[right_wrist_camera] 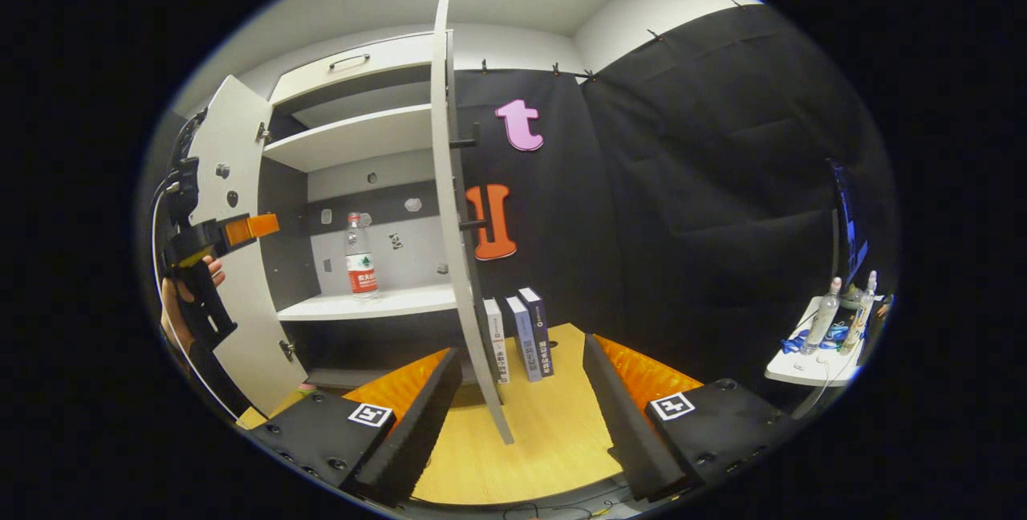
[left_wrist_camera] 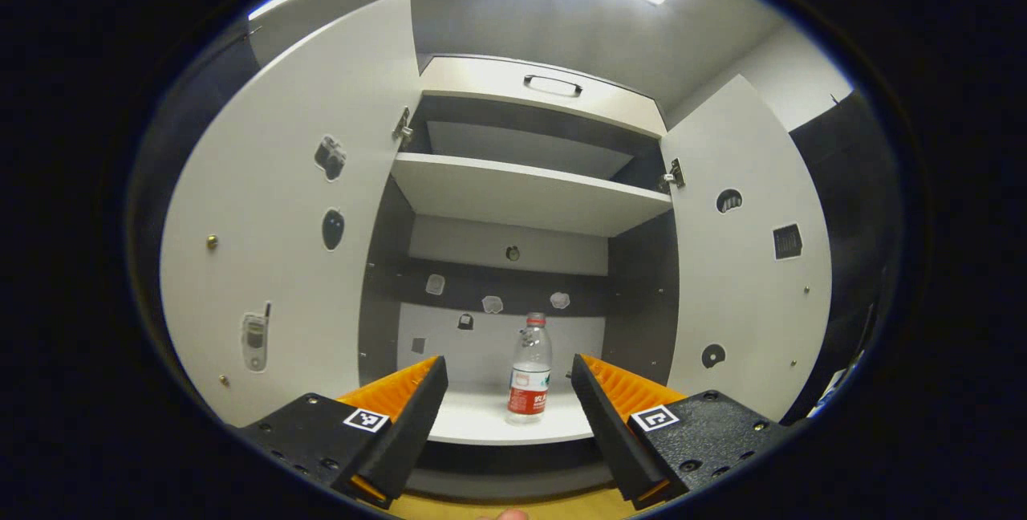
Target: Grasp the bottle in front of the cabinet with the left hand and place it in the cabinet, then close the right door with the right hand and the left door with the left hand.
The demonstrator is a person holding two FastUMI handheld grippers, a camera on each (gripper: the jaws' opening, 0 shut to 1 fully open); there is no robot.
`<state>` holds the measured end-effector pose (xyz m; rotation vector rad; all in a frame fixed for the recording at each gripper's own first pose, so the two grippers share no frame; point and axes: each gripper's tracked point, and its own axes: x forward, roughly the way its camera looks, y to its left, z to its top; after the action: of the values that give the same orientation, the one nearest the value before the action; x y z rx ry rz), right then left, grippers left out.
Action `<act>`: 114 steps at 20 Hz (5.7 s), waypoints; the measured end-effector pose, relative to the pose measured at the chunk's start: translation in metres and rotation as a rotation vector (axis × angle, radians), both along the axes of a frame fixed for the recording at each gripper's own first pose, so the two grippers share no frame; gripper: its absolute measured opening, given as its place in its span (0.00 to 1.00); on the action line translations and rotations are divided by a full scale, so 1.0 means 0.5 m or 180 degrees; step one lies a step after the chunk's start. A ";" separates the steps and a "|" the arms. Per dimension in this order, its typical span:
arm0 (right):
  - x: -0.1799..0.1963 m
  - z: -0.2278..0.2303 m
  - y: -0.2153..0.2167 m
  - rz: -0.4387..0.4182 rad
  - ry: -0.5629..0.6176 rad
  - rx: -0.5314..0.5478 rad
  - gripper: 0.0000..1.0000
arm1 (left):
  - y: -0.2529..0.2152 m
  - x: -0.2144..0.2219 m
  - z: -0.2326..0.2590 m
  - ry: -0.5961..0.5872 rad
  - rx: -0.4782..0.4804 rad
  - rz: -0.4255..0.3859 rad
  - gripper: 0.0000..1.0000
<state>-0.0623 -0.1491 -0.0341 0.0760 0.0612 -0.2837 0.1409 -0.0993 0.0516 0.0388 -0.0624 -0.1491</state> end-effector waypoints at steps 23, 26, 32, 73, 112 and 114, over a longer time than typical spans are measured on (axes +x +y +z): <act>0.123 0.234 -0.123 -0.0067 -0.0520 -0.0078 1.00 | 0.095 -0.263 -0.228 0.0507 -0.0087 0.0343 0.95; 0.164 0.305 -0.191 -0.0235 -0.0635 -0.0216 0.92 | 0.114 -0.263 -0.230 0.0527 -0.0099 0.0392 0.95; 0.264 0.300 -0.242 -0.0293 -0.0497 -0.0282 1.00 | 0.148 -0.271 -0.216 0.0459 -0.0104 0.0518 0.95; 0.336 0.187 0.091 0.0787 -0.0197 -0.0319 0.98 | 0.382 -0.253 -0.057 -0.0021 -0.0200 0.1326 0.94; 0.221 0.067 0.079 0.0730 0.0003 -0.0190 0.98 | 0.342 -0.054 0.027 -0.0019 -0.0141 0.0712 0.87; 0.221 0.071 0.078 0.0716 -0.0014 -0.0197 0.98 | 0.299 -0.038 0.013 0.0021 -0.0194 0.0555 0.92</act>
<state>0.0481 -0.1100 0.0016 0.0081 0.0561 -0.0605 0.1221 0.0503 0.0582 -0.0171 -0.0568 0.0271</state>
